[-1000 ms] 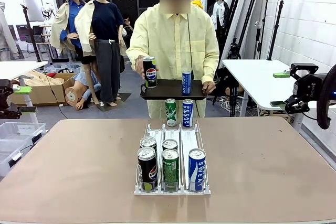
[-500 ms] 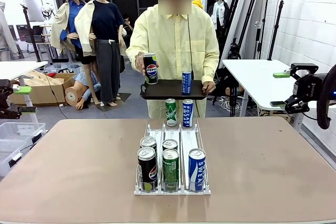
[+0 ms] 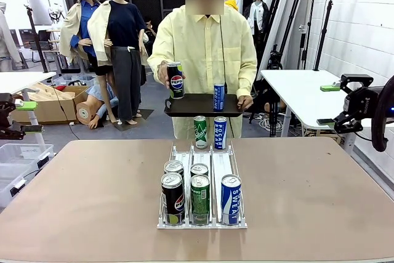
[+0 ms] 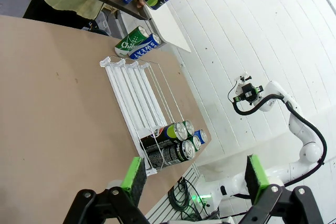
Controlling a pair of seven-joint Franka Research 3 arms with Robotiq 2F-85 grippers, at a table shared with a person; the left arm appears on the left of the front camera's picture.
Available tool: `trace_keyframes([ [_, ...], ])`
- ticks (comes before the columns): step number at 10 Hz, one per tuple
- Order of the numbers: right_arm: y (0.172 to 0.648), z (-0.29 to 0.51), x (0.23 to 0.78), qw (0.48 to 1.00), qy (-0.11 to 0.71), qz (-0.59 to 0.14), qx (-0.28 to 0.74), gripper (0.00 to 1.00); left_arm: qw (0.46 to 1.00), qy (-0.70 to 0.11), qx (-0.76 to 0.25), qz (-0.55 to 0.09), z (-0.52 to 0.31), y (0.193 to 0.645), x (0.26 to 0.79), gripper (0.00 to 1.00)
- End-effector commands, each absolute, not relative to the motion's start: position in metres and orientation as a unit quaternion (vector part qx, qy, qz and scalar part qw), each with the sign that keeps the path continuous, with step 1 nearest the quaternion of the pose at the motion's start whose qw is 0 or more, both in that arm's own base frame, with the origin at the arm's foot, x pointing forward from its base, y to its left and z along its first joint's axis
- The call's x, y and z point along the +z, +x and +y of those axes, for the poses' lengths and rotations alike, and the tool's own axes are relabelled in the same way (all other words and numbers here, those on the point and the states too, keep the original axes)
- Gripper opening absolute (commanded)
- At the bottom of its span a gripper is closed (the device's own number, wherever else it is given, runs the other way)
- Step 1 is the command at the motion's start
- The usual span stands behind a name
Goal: Retrieve and hand over the desired beverage to the person.
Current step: Pick up another can of the same type that the person held from the Automatic Can Dispenser.
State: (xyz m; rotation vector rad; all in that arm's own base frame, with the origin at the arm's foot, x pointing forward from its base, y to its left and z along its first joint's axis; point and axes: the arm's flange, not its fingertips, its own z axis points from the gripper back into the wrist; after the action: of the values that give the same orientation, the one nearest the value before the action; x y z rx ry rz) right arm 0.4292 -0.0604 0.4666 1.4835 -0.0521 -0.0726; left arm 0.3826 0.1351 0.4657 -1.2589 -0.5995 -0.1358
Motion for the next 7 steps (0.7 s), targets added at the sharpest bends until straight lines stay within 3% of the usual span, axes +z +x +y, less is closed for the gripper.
trace_keyframes([
  [1, 0.4293, -0.0592, 0.4673, 0.74, 0.671, -0.026, -0.035, 1.0, 0.759, -0.585, -0.06, -0.28, 0.1353, 0.3813, 0.4673, 1.0],
  [7, 0.4293, -0.0592, 0.4673, 0.74, 0.671, -0.026, -0.035, 1.0, 0.759, -0.585, -0.06, -0.28, 0.1353, 0.3813, 0.4673, 1.0],
])
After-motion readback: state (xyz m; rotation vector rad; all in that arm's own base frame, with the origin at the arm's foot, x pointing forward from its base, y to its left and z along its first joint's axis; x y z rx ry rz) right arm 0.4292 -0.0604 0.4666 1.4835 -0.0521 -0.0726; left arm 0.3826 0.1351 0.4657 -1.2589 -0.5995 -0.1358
